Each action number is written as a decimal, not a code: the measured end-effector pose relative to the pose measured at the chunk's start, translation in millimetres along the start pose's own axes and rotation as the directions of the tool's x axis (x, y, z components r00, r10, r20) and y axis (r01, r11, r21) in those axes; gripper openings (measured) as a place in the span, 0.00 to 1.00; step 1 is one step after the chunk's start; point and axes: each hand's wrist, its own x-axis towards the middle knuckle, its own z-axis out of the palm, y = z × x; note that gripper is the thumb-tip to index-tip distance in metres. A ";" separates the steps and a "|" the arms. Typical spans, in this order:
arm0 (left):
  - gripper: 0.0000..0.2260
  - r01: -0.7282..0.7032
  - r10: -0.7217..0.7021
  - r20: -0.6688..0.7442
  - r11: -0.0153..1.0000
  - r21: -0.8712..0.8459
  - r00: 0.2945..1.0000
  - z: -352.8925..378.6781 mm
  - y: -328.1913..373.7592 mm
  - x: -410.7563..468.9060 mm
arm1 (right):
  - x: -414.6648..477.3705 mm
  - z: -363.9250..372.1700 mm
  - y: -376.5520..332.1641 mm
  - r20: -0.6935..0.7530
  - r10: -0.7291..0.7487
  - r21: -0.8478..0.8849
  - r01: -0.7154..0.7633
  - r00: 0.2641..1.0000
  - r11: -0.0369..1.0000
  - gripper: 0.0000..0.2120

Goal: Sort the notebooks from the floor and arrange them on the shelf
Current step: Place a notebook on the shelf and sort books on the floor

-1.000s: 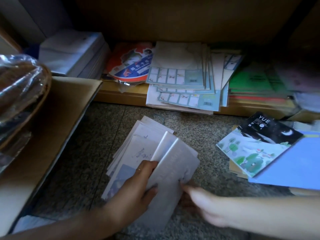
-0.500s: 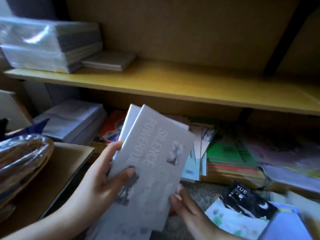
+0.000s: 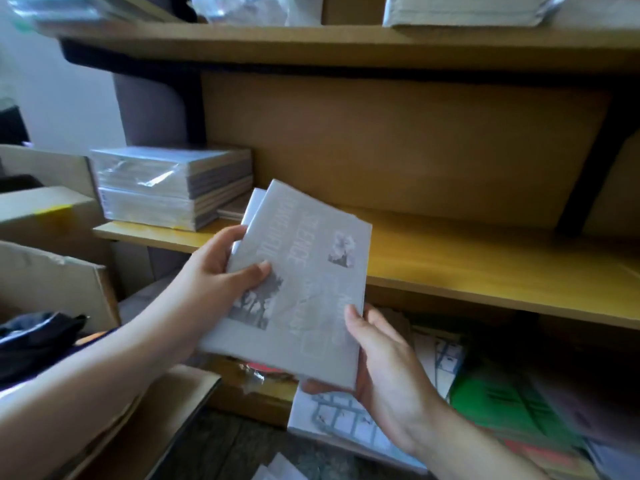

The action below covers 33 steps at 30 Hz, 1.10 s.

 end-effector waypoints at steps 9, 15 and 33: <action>0.26 0.044 -0.049 -0.117 0.998 -0.050 0.992 -19.7 -11.8 58.1 | 122.4 21.9 -26.4 -0.260 -0.057 -0.065 0.042 0.964 0.997 0.14; 0.30 -0.084 0.174 -0.168 0.894 0.439 0.970 -22.4 -48.0 98.3 | 193.2 34.6 -40.9 -0.337 -0.017 -0.094 -0.015 0.941 0.995 0.16; 0.24 -0.095 0.087 0.071 0.319 0.943 0.994 -1.2 -88.5 108.9 | 214.8 25.7 -38.2 -0.096 -0.209 -0.924 -0.009 0.973 0.383 0.23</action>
